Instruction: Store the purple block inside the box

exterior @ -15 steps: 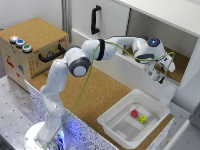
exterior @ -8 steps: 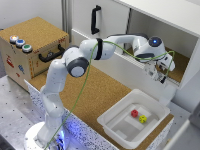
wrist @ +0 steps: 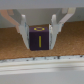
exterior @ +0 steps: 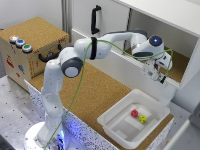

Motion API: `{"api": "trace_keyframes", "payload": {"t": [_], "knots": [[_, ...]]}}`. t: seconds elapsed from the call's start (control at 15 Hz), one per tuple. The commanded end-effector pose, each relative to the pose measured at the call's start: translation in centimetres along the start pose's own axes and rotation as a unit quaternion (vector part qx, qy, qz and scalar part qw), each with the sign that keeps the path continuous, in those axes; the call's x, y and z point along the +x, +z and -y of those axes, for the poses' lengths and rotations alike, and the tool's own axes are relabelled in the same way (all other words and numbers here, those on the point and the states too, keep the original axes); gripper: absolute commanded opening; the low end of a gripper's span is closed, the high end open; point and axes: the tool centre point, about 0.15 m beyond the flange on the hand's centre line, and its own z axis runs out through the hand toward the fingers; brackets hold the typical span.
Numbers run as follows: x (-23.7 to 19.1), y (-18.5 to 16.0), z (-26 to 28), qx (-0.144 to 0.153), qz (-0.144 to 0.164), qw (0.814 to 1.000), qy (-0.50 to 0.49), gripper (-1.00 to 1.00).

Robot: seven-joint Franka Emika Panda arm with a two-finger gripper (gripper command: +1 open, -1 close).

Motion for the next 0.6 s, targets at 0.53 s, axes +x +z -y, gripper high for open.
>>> {"api": "trace_keyframes", "payload": {"t": [0.53], "knots": [[-16.3,-1.0,7.3,-0.110,0.025,0.993,0.028,-1.00]]}}
